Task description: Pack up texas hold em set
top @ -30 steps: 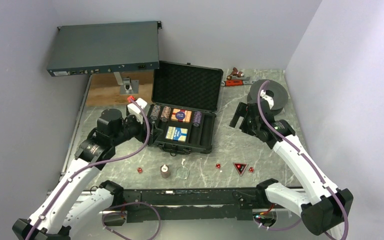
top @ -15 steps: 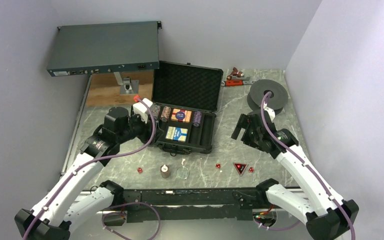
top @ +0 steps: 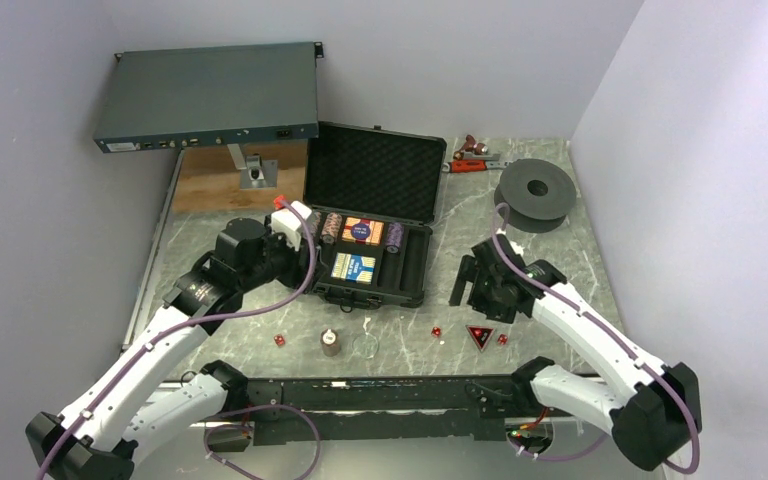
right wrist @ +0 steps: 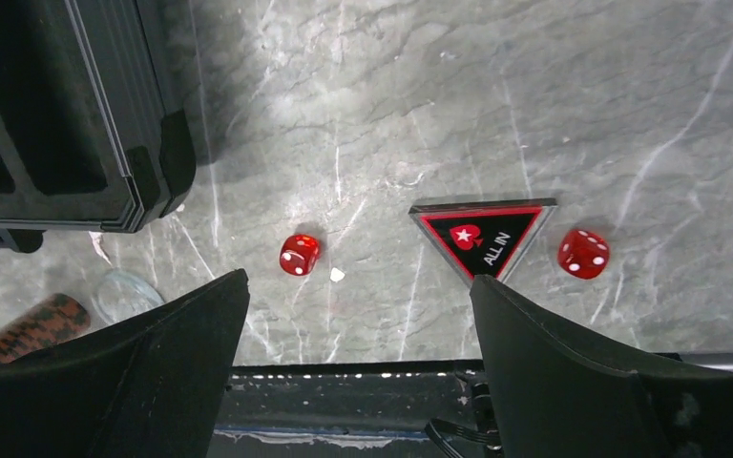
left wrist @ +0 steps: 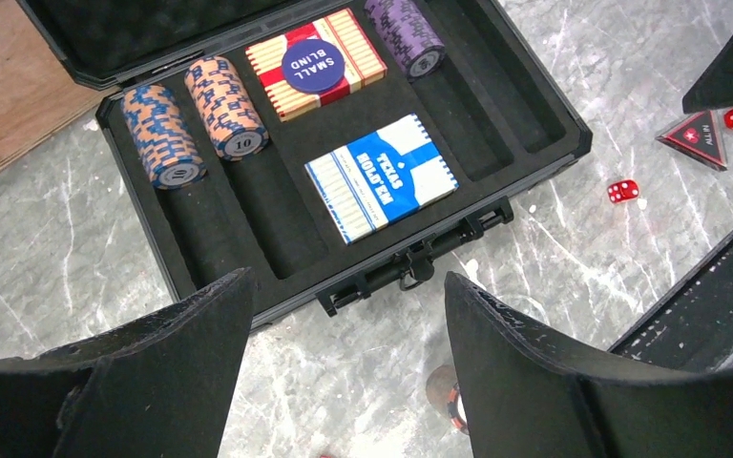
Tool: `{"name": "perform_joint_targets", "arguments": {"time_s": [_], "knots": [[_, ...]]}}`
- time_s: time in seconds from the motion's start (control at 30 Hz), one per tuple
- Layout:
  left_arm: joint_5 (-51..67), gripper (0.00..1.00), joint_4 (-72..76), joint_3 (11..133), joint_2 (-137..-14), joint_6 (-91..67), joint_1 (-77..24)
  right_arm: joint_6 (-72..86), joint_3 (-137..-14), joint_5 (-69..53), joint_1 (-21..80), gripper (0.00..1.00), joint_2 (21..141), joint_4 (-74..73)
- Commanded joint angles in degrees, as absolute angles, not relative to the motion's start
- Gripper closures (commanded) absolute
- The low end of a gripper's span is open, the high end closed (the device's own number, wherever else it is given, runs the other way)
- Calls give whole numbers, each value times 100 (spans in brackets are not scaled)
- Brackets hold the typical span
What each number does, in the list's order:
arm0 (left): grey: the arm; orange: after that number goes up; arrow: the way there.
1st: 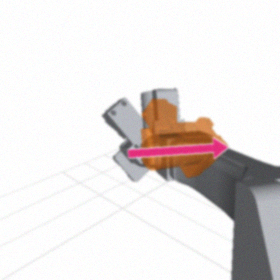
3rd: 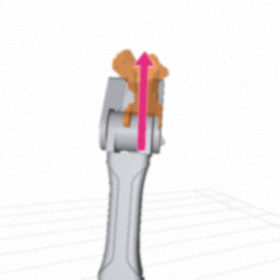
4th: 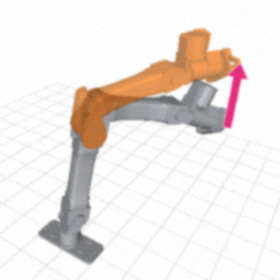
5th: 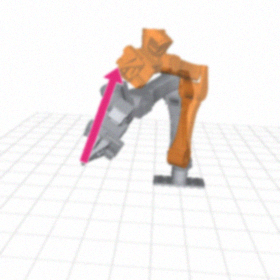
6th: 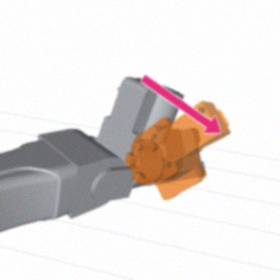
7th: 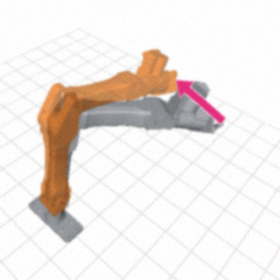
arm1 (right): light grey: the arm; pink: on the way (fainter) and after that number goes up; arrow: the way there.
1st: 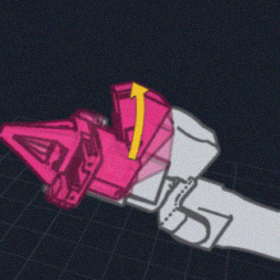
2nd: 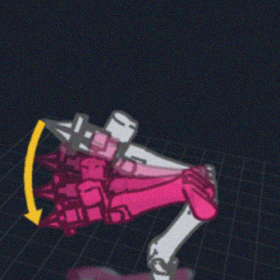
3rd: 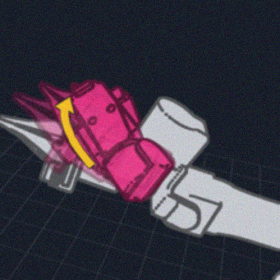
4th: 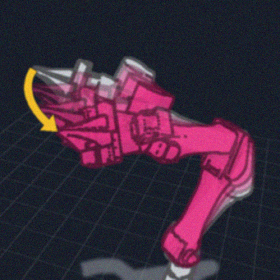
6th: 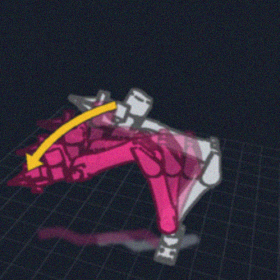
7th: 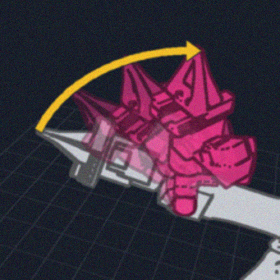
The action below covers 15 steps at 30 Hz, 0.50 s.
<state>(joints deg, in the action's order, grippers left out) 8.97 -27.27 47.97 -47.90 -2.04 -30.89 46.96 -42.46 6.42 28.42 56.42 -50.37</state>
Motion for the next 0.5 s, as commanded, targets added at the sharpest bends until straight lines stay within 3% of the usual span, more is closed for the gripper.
{"name": "perform_joint_targets", "arguments": {"time_s": [0.0,0.47], "knots": [[562,23,-2714,4945,-4786,-76,-3138,4786,-4294,486,3039,12,5970,-4702],[207,27,-2775,5018,-4766,-68,-3138,5704,-4034,624,3942,26,6362,-4298]]}}
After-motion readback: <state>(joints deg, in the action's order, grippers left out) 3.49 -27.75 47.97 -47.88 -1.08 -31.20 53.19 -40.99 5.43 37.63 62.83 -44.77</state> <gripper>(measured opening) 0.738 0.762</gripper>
